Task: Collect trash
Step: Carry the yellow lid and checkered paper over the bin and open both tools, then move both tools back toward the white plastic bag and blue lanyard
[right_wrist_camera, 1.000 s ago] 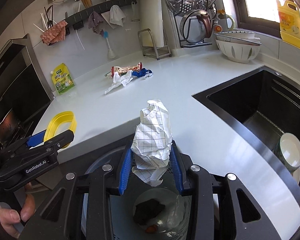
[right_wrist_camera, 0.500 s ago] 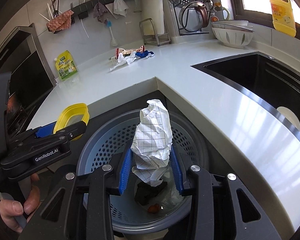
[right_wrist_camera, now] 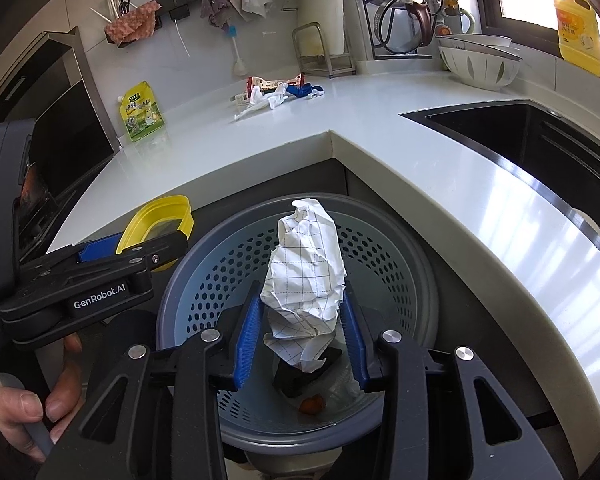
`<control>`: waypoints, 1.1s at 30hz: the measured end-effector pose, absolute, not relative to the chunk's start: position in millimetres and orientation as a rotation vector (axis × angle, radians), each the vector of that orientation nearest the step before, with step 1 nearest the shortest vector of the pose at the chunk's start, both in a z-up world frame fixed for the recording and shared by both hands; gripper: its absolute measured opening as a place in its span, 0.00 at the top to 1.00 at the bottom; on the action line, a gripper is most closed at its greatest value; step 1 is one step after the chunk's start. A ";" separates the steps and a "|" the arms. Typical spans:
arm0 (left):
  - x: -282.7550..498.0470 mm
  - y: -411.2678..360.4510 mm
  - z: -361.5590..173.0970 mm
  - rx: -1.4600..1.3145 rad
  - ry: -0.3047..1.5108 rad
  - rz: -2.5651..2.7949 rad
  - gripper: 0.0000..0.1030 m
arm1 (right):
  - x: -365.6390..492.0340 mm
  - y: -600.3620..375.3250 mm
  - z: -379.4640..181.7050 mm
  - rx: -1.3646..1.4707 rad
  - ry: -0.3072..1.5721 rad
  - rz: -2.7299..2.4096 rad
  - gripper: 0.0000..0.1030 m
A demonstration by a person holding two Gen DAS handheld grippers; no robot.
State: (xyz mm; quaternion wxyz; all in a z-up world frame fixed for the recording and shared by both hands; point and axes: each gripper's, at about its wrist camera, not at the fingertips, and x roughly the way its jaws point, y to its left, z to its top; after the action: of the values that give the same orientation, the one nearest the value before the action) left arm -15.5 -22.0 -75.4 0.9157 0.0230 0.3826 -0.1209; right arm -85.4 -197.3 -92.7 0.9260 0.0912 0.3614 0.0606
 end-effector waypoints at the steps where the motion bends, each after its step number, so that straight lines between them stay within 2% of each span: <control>1: -15.7 -21.7 -75.7 0.047 0.788 -0.249 0.32 | -85.2 -197.7 -93.1 0.189 0.743 0.125 0.65; 6: -15.8 -20.8 -76.5 0.038 0.792 -0.250 0.29 | -84.8 -199.6 -93.3 0.195 0.744 0.117 0.61; 8: -16.0 -20.1 -76.6 0.036 0.790 -0.247 0.22 | -84.9 -201.6 -92.6 0.199 0.736 0.111 0.49; 9: -15.7 -20.3 -76.7 0.037 0.790 -0.245 0.21 | -86.9 -202.5 -91.8 0.201 0.723 0.103 0.38; 10: -15.5 -20.4 -77.2 0.039 0.791 -0.243 0.21 | -87.9 -203.3 -90.4 0.204 0.714 0.103 0.37; 33: -19.0 -17.3 -79.9 0.045 0.801 -0.226 0.17 | -88.1 -205.6 -98.3 0.233 0.730 0.114 0.37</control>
State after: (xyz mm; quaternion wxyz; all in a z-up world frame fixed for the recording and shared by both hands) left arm -19.0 -17.3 -79.9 0.9144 0.0221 0.3891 -0.1098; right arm -88.1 -205.6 -98.3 0.9258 0.1136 0.3561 0.0554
